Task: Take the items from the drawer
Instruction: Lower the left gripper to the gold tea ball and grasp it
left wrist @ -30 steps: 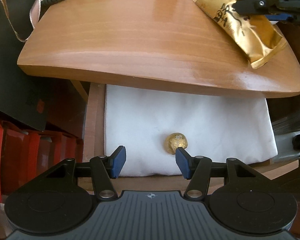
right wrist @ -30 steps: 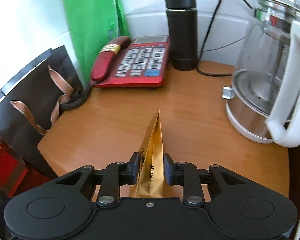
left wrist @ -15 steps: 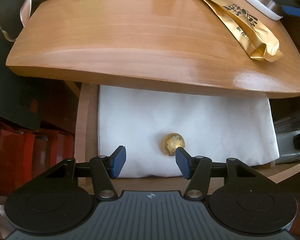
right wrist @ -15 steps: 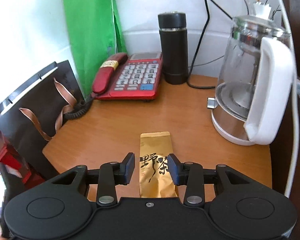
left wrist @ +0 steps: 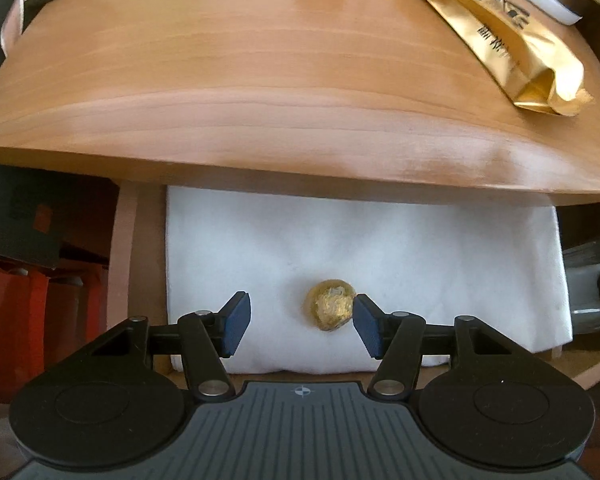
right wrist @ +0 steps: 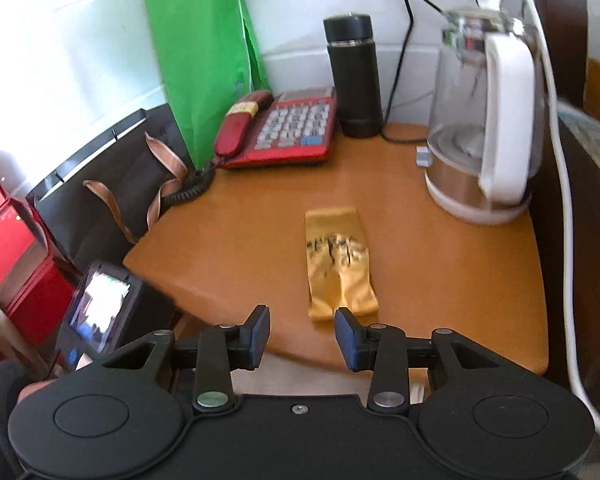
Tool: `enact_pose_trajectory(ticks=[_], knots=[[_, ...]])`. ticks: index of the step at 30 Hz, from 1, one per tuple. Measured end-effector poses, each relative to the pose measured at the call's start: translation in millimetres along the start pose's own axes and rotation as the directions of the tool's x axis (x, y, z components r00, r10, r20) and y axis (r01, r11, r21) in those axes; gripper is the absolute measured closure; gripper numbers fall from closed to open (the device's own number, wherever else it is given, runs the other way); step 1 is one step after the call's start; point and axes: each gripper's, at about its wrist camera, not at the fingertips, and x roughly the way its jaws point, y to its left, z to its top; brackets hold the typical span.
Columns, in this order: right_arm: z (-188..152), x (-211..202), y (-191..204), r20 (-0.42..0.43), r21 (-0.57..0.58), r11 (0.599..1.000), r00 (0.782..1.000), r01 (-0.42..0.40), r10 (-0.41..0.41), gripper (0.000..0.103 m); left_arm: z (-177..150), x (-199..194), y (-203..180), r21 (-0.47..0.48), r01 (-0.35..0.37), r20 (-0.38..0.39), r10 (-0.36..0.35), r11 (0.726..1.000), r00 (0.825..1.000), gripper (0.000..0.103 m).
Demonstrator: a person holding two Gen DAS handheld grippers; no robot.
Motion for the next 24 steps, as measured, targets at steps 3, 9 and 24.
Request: enact_pose_trajectory(ticks=[3, 9, 24], knots=[[-10, -2, -5, -0.007, 0.026, 1.0, 1.0, -0.007, 0.007, 0.067, 3, 6, -3, -0.005, -0.005, -0.008, 0.005, 1.0, 1.0, 0.04], [-25, 1, -13, -0.033, 0.06, 0.998, 0.999, -0.014, 0.016, 0.065, 4, 16, -7, -0.009, -0.016, -0.027, 0.016, 1.0, 1.0, 0.04], [-51, 10, -10, -0.078, 0.064, 0.997, 0.996, -0.03, 0.035, 0.06, 8, 23, -15, -0.046, -0.03, -0.063, 0.027, 0.999, 0.998, 0.04]])
